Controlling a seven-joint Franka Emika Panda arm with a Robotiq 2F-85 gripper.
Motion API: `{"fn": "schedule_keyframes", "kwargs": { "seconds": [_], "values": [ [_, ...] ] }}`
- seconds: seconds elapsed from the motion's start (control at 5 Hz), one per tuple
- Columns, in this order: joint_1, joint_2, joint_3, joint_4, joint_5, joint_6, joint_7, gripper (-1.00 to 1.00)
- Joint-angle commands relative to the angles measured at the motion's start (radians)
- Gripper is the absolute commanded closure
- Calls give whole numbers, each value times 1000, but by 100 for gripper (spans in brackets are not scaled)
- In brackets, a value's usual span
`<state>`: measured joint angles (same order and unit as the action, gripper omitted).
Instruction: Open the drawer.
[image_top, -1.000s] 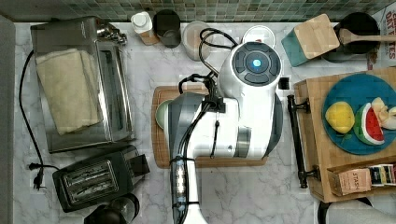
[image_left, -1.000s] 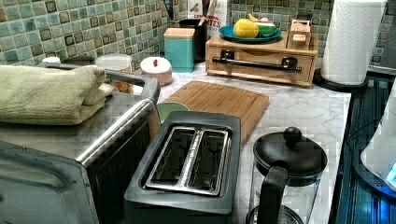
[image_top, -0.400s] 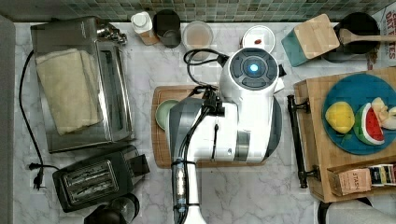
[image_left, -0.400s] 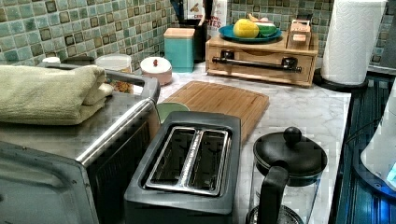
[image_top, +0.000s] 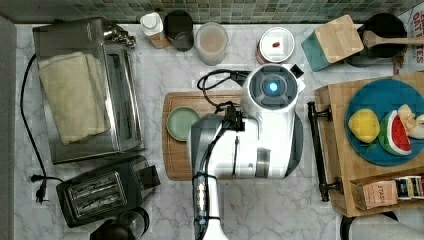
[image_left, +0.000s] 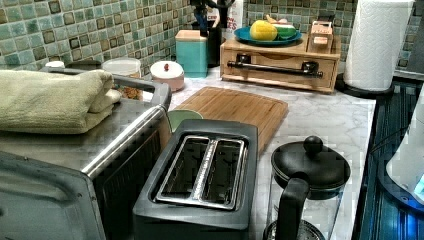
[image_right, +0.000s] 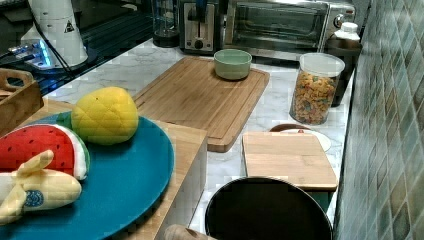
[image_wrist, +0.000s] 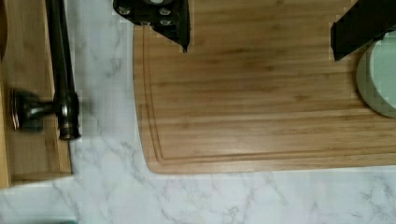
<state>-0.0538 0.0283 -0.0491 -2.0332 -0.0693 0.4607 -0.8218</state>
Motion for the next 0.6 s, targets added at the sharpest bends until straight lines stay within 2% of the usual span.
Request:
{"fn": "schedule_keyframes", "kwargs": {
  "seconds": [0.2, 0.4, 0.6],
  "values": [
    [-93, -116, -74, -162, -158, 180, -143, -100],
    [-95, -75, -104, -167, -210, 238, -156, -100],
    [-107, -54, -128, -212, -220, 330, -171, -100]
  ]
}}
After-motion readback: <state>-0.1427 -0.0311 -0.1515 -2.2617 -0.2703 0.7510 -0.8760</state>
